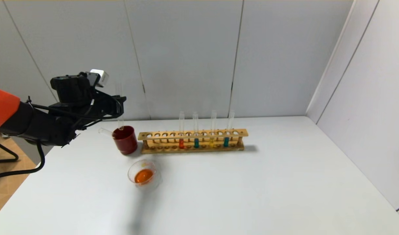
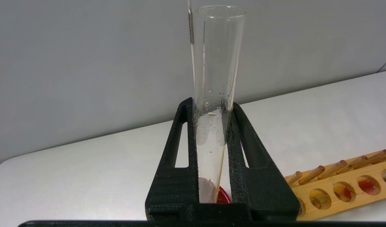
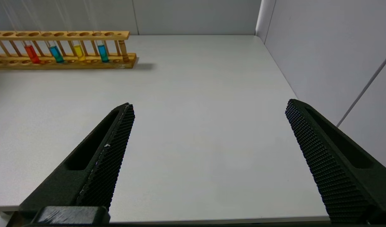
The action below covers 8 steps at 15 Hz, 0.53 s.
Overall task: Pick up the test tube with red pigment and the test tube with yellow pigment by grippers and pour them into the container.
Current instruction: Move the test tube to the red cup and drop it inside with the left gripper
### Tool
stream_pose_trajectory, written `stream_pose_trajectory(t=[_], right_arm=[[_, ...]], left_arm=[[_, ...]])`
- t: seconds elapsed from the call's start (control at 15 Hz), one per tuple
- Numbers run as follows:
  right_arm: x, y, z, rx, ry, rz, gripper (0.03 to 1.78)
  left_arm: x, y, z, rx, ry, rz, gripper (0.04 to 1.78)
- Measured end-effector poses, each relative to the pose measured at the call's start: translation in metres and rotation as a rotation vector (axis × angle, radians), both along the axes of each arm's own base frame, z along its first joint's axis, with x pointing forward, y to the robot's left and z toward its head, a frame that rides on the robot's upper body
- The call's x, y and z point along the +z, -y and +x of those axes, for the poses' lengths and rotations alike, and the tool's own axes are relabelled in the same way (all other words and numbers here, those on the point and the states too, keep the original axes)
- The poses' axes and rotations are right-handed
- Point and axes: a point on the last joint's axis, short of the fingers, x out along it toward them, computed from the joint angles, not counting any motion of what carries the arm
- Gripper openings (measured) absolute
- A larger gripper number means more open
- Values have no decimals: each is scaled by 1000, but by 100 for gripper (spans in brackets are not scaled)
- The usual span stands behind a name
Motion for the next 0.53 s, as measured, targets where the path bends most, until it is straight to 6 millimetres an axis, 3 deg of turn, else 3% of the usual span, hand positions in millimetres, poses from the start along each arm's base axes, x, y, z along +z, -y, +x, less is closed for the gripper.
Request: stream_pose_trajectory(t=[0.53], right_arm=[[0,0,0,0,0,0,175]], left_arm=[[-19,4,5,0,-42,-35,31]])
